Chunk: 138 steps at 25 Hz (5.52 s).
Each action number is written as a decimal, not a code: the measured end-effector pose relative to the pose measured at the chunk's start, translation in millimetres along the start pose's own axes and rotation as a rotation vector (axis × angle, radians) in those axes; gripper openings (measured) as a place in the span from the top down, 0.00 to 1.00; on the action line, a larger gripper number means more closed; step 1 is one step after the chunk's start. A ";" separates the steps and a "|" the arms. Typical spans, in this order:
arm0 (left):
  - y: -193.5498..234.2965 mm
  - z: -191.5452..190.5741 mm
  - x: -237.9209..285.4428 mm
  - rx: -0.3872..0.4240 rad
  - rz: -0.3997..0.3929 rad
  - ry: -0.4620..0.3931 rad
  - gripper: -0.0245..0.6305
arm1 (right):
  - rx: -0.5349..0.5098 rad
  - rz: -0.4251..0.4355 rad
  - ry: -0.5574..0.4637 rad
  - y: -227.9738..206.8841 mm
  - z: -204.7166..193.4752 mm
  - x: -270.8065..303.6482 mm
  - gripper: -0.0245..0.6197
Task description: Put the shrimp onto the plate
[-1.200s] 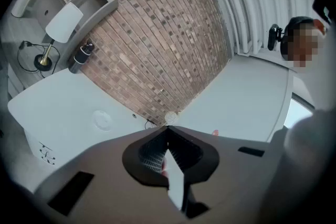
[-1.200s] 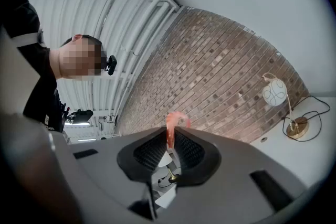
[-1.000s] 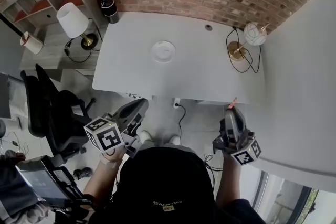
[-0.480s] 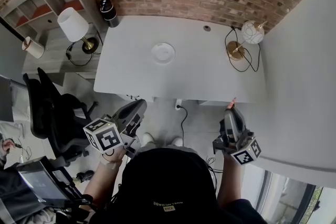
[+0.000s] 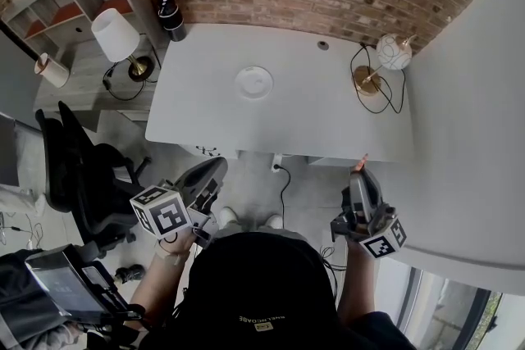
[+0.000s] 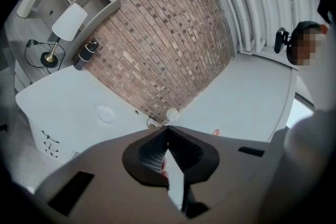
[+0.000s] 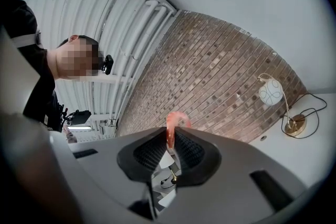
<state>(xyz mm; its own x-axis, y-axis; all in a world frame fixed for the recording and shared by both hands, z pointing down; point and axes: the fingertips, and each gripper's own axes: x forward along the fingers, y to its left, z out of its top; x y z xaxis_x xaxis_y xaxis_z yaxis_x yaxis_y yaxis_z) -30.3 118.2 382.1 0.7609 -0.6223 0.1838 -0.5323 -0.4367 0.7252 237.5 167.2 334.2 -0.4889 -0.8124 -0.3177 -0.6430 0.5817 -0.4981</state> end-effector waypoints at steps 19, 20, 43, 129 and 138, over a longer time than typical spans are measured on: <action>-14.4 -11.8 7.3 -0.025 0.009 -0.006 0.96 | 0.014 0.010 0.012 -1.4 11.3 -9.4 0.89; -14.6 -11.9 7.8 -0.027 0.006 -0.006 0.96 | 0.012 0.009 0.013 -1.4 11.8 -9.2 0.89; -51.4 -50.4 34.5 -0.014 0.067 -0.028 0.96 | 0.037 0.055 0.038 -39.5 26.2 -50.0 0.89; 161.8 126.7 63.8 -0.261 0.292 -0.167 0.96 | -0.198 0.025 1.082 -237.2 -282.9 333.4 0.89; 158.5 116.6 49.0 -0.277 0.349 -0.202 0.96 | -0.228 0.028 1.258 -262.8 -349.9 313.9 0.89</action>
<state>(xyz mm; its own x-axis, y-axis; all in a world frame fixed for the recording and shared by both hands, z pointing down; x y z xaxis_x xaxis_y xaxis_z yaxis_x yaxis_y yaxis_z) -120.7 -57.2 428.6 0.4530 -0.8262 0.3348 -0.6028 -0.0073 0.7978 46.7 -227.0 647.7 -0.6421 -0.2754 0.7155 -0.6484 0.6931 -0.3150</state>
